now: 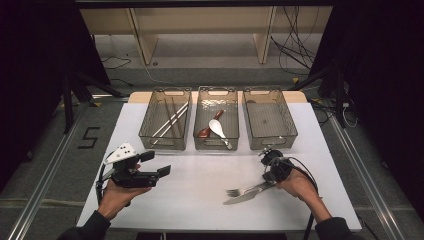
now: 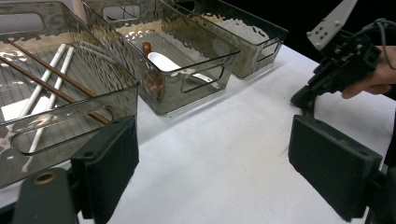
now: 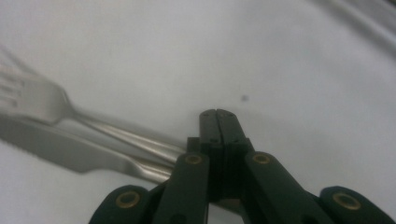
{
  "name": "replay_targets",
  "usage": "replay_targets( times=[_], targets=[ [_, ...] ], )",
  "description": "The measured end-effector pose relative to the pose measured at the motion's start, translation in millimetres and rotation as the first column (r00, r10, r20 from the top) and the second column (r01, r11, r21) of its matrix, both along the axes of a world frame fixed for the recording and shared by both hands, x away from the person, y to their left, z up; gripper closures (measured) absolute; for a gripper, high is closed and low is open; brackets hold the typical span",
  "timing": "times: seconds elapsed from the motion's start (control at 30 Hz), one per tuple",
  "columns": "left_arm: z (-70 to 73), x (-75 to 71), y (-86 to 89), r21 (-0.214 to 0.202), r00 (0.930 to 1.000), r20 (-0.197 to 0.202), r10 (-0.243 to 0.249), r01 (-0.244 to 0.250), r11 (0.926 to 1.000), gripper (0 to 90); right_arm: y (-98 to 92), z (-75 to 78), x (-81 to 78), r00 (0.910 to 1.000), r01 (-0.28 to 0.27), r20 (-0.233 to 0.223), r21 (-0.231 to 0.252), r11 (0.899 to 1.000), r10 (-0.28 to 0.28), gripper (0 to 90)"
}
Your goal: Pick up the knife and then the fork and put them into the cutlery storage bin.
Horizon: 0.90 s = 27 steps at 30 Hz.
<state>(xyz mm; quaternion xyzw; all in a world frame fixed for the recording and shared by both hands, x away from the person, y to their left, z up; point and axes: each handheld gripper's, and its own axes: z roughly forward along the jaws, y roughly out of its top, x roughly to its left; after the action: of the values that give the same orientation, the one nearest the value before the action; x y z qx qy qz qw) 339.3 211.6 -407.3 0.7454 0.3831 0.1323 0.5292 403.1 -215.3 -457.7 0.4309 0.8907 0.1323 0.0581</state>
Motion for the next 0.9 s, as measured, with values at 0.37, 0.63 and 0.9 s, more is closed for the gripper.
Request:
replay_targets(
  times=[0.37,0.63,0.9],
  targets=[
    [0.6,-0.3,-0.6,0.003,1.0,0.003,-0.003,0.003,1.0,15.7,-17.3,1.4,-26.1,0.9997,0.007,-0.023,-0.009,1.0,-0.007,90.0],
    [1.4,-0.5,0.7,-0.002,1.0,0.007,0.0,0.0,1.0,15.7,-20.7,6.0,-32.6,1.0,-0.005,0.0,-0.006,1.0,0.005,85.5],
    [2.4,-1.5,0.4,0.002,0.9999,0.012,-0.003,0.003,1.0,15.7,-26.6,21.6,-52.3,0.9982,-0.051,0.033,0.058,0.997,0.05,52.4]
  ],
)
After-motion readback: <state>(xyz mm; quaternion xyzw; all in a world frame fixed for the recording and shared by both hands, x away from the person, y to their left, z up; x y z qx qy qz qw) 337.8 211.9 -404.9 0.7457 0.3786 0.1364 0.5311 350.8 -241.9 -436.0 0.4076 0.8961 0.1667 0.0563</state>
